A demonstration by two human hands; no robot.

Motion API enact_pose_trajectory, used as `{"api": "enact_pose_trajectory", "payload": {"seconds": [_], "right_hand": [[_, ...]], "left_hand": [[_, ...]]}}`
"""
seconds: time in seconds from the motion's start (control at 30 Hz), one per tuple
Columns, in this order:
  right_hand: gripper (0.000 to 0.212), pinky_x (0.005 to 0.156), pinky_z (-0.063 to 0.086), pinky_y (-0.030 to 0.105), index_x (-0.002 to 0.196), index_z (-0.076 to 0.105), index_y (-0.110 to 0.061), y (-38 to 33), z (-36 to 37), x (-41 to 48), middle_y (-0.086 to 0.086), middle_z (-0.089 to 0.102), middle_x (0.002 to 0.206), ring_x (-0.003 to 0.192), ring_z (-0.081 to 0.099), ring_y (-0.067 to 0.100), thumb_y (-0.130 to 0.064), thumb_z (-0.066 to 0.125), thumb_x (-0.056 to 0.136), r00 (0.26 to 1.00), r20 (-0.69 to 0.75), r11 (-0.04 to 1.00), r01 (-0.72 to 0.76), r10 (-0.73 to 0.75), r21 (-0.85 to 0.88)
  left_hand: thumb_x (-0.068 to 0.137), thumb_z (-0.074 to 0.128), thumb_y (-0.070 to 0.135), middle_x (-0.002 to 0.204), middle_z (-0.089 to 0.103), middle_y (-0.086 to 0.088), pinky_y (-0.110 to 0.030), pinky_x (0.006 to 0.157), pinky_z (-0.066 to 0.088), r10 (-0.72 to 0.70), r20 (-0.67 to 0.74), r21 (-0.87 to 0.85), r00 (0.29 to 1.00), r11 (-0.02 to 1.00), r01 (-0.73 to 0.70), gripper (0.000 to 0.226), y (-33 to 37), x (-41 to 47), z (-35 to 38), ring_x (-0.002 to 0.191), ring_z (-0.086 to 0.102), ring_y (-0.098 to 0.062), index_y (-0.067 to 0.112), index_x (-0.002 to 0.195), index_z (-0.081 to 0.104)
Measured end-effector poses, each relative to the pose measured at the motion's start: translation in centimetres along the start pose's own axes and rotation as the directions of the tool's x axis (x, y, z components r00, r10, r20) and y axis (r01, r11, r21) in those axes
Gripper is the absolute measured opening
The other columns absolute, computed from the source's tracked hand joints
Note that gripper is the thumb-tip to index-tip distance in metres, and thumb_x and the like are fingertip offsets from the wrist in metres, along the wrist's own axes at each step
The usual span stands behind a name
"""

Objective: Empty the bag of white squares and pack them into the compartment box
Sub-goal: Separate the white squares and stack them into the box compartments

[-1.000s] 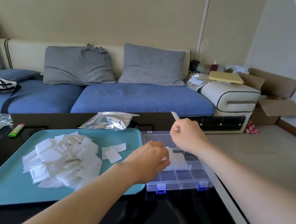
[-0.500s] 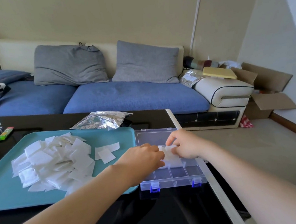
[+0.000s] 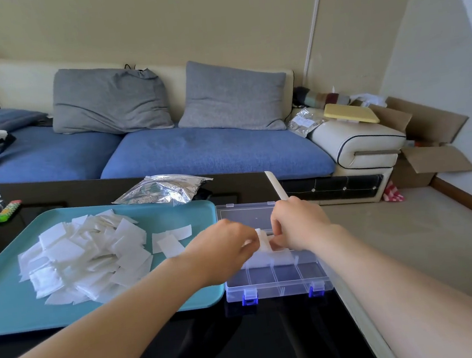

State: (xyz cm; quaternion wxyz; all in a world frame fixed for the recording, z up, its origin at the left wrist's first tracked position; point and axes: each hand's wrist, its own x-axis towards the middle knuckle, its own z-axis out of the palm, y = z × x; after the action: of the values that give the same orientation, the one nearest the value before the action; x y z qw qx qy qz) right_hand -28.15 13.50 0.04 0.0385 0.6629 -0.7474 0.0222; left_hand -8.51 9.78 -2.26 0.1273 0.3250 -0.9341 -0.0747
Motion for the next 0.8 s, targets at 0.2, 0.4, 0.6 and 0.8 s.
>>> {"api": "enact_pose_trajectory", "payload": {"seconds": [0.2,0.4,0.6,0.8], "right_hand": [[0.006,0.07,0.059,0.034,0.086,0.07,-0.023,-0.7,-0.8,0.0,0.0,0.064,0.09,0.078,0.065,0.022,-0.021,0.065,0.088,1.0,0.011,0.991,-0.005,0.004,0.133],[0.013,0.071,0.058,0.037,0.08,0.066,-0.027,-4.2,-1.0,0.6,-0.004,0.064,0.084,0.079,0.064,0.019,-0.026,0.06,0.091,0.991,-0.096,0.966,0.114,-0.095,0.23],[0.023,0.085,0.045,0.038,0.104,0.071,-0.021,-9.3,0.0,1.6,0.002,0.074,0.099,0.096,0.064,0.029,-0.012,0.057,0.089,0.936,-0.171,0.939,0.328,-0.307,0.107],[0.027,0.084,0.038,0.042,0.123,0.062,-0.016,-14.2,2.0,1.7,0.008,0.064,0.119,0.107,0.057,0.034,-0.012,0.051,0.098,0.834,0.068,0.837,0.547,-0.548,0.024]], "left_hand": [[0.101,0.046,0.028,0.105,0.068,0.001,-0.039,0.076,0.054,-0.259,-0.159,0.03,0.953,0.963,0.267,0.018,-2.8,-0.4,-3.0,0.089,0.062,-0.03,0.026,0.103,0.064],[0.095,0.052,0.006,0.127,0.059,-0.003,-0.035,0.073,0.047,-0.463,0.113,0.342,0.879,0.849,0.403,0.036,-7.5,-2.5,-4.1,0.103,0.066,-0.031,0.025,0.123,0.062],[0.094,0.054,0.001,0.136,0.053,0.0,-0.041,0.101,0.05,-0.409,0.285,0.352,0.867,0.886,0.302,0.048,-10.8,-3.1,-3.8,0.131,0.053,-0.024,0.023,0.137,0.054],[0.097,0.054,0.006,0.127,0.059,0.0,-0.037,0.1,0.046,-0.345,0.288,0.272,0.893,0.924,0.269,0.029,-11.0,-2.5,-3.6,0.127,0.052,-0.023,0.024,0.119,0.061]]}}
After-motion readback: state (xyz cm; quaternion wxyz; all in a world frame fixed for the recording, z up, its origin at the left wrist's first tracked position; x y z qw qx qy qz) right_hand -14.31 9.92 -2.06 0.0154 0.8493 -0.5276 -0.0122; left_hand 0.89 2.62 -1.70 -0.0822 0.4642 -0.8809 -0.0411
